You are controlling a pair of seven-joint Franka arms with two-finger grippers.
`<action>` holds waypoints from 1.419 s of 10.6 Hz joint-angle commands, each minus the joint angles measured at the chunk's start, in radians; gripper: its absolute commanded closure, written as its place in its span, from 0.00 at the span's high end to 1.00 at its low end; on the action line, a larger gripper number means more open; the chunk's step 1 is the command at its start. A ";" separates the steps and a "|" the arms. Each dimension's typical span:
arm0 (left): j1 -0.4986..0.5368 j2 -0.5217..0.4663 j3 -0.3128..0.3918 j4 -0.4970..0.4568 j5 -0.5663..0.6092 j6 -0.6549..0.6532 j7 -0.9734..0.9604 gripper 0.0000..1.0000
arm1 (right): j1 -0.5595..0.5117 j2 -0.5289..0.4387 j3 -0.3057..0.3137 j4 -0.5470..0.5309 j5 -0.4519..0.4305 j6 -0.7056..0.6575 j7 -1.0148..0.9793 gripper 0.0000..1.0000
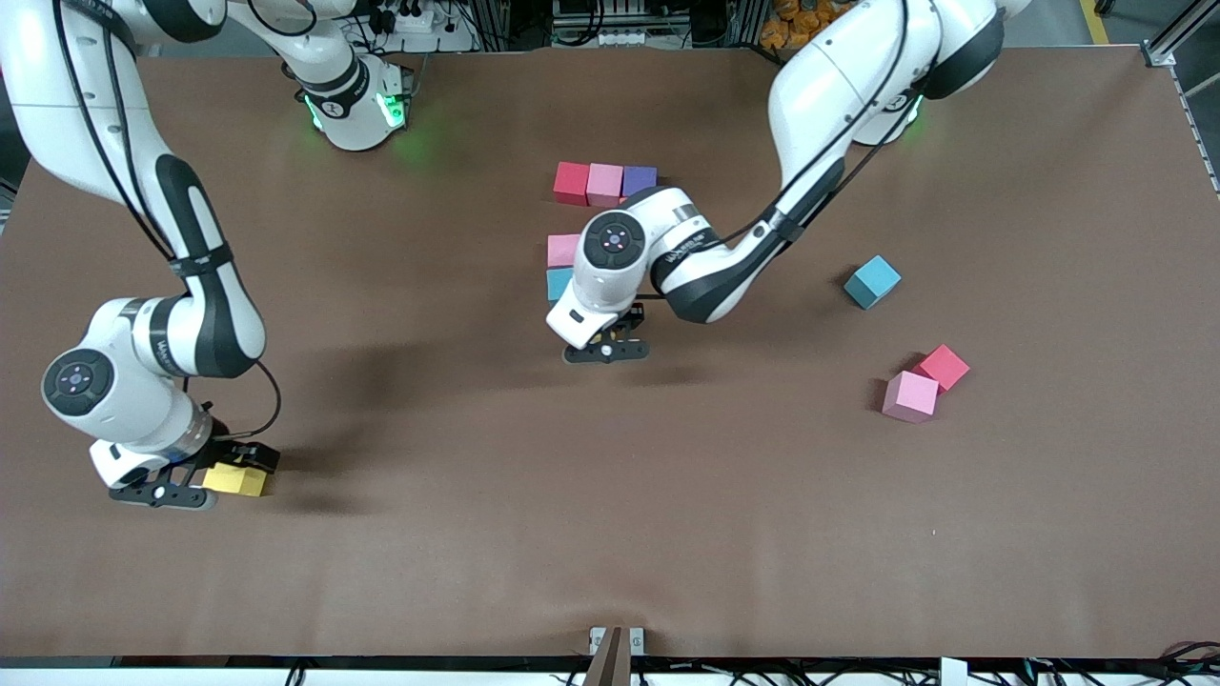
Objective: Form number 2 with 11 blocks
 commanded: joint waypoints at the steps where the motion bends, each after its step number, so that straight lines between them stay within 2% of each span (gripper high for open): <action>1: -0.061 0.023 0.061 0.054 -0.044 -0.004 -0.008 0.52 | -0.047 0.058 0.014 0.066 -0.010 -0.008 -0.060 1.00; 7: -0.081 0.058 0.061 0.107 -0.051 -0.004 -0.011 0.51 | -0.063 0.102 0.015 0.077 0.042 0.018 -0.132 1.00; 10: -0.106 0.082 0.072 0.150 -0.065 -0.004 -0.022 0.50 | -0.070 0.118 0.014 0.077 0.120 0.019 -0.224 1.00; 11: -0.114 0.094 0.072 0.164 -0.065 -0.004 -0.023 0.50 | -0.073 0.118 0.014 0.075 0.137 0.019 -0.239 0.95; 13: -0.127 0.119 0.073 0.201 -0.065 -0.005 -0.032 0.50 | -0.078 0.119 0.014 0.075 0.145 0.018 -0.243 0.00; 15: -0.143 0.124 0.087 0.202 -0.065 -0.007 -0.032 0.49 | -0.073 0.118 0.014 0.075 0.152 0.018 -0.243 0.00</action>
